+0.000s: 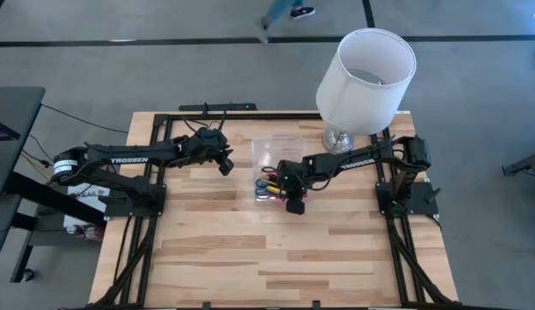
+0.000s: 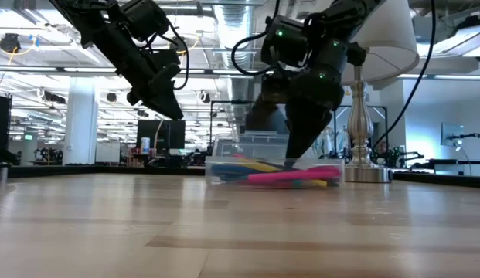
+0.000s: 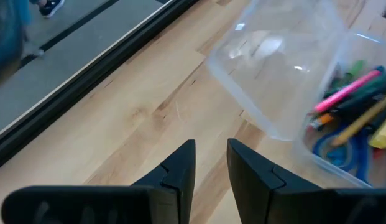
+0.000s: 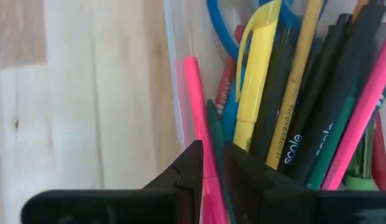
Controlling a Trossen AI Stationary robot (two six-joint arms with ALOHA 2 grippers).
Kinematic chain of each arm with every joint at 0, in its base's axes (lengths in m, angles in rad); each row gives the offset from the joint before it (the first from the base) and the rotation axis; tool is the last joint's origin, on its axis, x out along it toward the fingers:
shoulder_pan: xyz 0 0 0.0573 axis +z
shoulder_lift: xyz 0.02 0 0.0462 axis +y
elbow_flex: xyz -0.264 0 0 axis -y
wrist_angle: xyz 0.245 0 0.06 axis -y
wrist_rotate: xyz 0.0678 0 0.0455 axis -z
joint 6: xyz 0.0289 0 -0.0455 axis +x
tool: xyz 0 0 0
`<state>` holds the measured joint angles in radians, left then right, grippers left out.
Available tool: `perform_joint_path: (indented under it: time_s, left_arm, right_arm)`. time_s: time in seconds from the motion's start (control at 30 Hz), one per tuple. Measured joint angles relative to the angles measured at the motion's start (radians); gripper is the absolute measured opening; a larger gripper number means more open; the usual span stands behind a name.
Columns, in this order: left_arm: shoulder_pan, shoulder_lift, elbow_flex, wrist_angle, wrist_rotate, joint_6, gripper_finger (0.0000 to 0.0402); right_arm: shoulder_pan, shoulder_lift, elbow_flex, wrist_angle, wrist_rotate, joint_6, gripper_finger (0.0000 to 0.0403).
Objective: Pick & place school supplies into a supply box
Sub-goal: Close the transparent supply box
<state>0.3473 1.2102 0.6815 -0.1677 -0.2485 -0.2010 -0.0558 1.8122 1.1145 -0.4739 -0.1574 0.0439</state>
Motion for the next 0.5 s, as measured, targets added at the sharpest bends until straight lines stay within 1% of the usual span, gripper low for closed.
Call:
perform_joint_path:
  time_s: [0.27,0.4,0.47,0.5]
  left_arm:
    - [0.0,0.0,0.0,0.0,-0.001,-0.032,0.0086]
    - [0.0,0.001,0.0,-0.004,0.002,-0.085,0.0086]
    - [0.007,0.001,0.0,-0.006,0.035,-0.125,0.0086]
    - [0.015,0.003,0.0,-0.004,0.071,-0.137,0.0086]
  right_arm:
    - [0.066,0.0,0.0,-0.068,-0.003,0.0,0.0054]
    - [0.113,0.0,0.0,-0.079,-0.023,0.0,0.0054]
    - [0.136,0.0,-0.001,-0.076,-0.032,0.001,0.0054]
    - [0.148,0.0,-0.001,-0.073,-0.03,0.0,0.0054]
